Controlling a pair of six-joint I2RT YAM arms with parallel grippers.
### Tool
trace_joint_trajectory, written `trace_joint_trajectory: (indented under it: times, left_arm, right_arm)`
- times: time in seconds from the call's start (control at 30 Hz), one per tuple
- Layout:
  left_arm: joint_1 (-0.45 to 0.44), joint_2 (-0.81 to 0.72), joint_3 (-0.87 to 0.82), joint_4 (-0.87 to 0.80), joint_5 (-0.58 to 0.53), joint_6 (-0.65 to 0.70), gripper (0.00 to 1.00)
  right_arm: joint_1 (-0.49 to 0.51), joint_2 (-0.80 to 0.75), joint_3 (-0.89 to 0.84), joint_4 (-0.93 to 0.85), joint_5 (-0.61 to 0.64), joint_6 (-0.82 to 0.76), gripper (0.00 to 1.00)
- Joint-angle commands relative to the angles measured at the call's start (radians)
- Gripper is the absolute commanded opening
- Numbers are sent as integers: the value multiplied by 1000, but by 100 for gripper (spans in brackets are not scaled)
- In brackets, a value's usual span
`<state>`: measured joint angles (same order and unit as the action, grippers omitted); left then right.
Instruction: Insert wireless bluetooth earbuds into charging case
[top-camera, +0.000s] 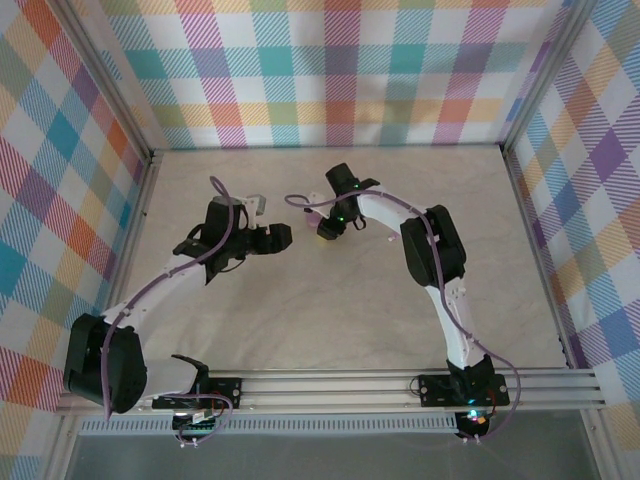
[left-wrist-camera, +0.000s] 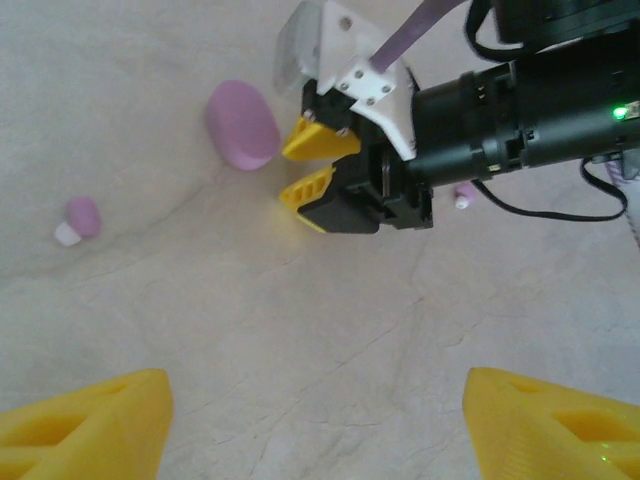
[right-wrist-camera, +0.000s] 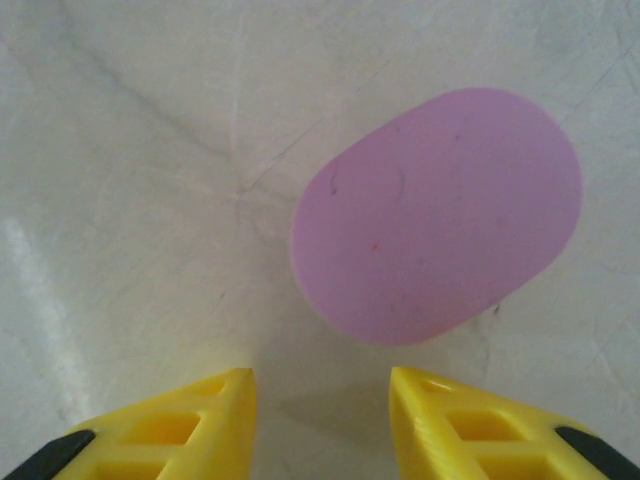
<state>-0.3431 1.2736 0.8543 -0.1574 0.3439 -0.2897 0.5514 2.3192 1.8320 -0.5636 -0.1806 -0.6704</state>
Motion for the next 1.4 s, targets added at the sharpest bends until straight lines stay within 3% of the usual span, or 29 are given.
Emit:
trace_joint_trajectory:
  times: [0.0, 0.2, 0.37, 0.5, 0.9, 1.37]
  left_arm:
    - [9, -38, -26, 75, 58, 45, 75]
    - [9, -71, -33, 48, 24, 55, 75]
    - [10, -111, -46, 12, -35, 54, 75]
    - [10, -133, -58, 0, -53, 53, 75]
    - [10, -140, -61, -33, -54, 47, 76]
    - [10, -137, -64, -41, -51, 49, 76]
  right_arm:
    - [8, -68, -26, 16, -48, 11, 45]
    - [8, -77, -7, 48, -39, 331, 70]
    - [16, -41, 83, -18, 17, 693, 72]
    - [32, -14, 134, -76, 80, 862, 73]
    - [91, 142, 380, -287, 344, 1040, 75]
    - [117, 231, 466, -287, 389, 1018, 75]
